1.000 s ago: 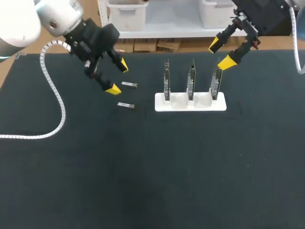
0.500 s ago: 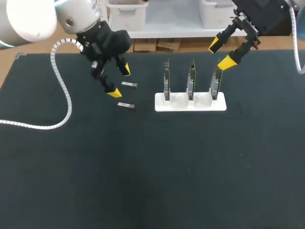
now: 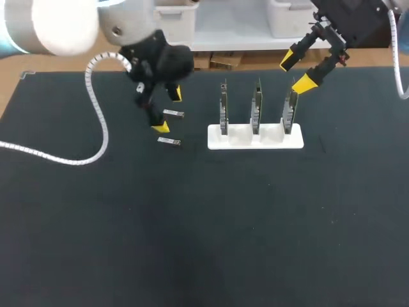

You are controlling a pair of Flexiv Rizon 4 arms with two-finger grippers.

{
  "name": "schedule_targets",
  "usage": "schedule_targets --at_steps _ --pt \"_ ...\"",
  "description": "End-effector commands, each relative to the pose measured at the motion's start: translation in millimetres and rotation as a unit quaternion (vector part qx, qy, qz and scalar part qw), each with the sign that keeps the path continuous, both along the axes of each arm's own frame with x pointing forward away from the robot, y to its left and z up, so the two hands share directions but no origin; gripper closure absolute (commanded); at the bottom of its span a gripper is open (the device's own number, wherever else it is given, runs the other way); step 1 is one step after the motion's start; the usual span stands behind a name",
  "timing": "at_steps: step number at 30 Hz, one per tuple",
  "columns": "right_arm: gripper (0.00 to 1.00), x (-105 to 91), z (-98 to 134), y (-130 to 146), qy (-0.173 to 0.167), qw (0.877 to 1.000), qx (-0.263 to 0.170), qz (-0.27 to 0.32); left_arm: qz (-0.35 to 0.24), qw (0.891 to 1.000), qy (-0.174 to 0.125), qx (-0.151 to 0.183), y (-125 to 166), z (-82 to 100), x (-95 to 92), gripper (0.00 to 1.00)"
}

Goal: Pick up the optical module with the left hand, and insert it into the network port with the right hand.

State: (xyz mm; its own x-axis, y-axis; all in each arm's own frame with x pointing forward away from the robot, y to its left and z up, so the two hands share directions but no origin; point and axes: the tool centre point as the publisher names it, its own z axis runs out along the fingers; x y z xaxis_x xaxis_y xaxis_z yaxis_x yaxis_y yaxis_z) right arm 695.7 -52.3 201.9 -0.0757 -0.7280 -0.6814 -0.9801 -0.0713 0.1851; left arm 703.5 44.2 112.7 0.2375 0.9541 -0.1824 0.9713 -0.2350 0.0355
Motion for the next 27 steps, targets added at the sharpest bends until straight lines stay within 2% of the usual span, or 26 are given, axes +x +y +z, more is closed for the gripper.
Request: schedule_targets --at_steps 1,5,12,14,16,20,23,27 --pt "0.00 0.9 0 0 0.000 1.000 0.000 0.001 0.008 0.998 -0.028 0.060 9 -0.9 -14.5 0.00" --pt "0.00 0.9 0 0 0.000 1.000 0.000 0.001 0.019 0.996 -0.027 0.086 19 -12.3 -21.9 0.00" --pt "0.00 0.9 0 0 0.000 1.000 0.000 0.001 0.029 0.997 -0.005 0.072 21 -35.1 -33.4 0.00" --pt "0.00 0.9 0 0 0.000 1.000 0.000 0.001 0.026 0.997 -0.008 0.071 19 -38.0 -32.4 0.00" --pt "0.00 0.9 0 0 0.000 1.000 0.000 0.001 0.017 0.996 -0.024 0.082 18 -40.3 -29.8 0.00" --pt "0.00 0.9 0 0 0.000 1.000 0.000 0.001 0.006 0.998 -0.004 0.062 16 -50.6 -22.9 0.00" --pt "0.00 0.9 0 0 0.000 1.000 0.000 0.001 0.003 0.998 0.013 0.069 13 -59.8 -16.7 0.00" --pt "0.00 0.9 0 0 0.000 1.000 0.000 0.001 0.004 0.998 0.009 0.067 9 -62.0 -8.5 0.00"
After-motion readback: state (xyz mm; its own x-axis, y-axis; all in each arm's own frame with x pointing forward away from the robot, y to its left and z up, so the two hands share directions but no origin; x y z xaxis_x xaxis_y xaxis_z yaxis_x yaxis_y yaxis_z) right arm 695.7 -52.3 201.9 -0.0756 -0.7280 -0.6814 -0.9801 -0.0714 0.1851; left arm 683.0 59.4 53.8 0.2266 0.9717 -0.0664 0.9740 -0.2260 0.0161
